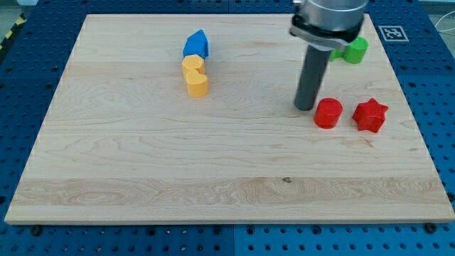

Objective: Separate the green star from the green circle

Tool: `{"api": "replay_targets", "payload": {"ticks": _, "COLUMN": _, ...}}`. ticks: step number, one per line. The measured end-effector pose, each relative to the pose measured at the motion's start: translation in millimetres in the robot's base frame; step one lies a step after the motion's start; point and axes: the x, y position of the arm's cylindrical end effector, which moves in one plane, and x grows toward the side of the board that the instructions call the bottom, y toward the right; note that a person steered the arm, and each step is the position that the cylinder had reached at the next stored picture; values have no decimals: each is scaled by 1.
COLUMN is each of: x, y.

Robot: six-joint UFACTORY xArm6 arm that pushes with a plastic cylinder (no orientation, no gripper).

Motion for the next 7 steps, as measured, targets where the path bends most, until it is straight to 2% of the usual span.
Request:
{"api": "replay_targets", "payload": {"ticks": 1, "x": 4, "y": 27}}
{"api": "replay_targets", "payload": {"ticks": 2, "x": 9, "y": 25}}
{"api": "replay_targets", "payload": {"ticks": 4, "x": 17, "y": -24}}
{"api": "replay_targets", "payload": {"ticks": 5, "x": -7, "y": -25}}
{"api": "replay_targets", "payload": {"ticks": 7, "x": -96, "y": -77}}
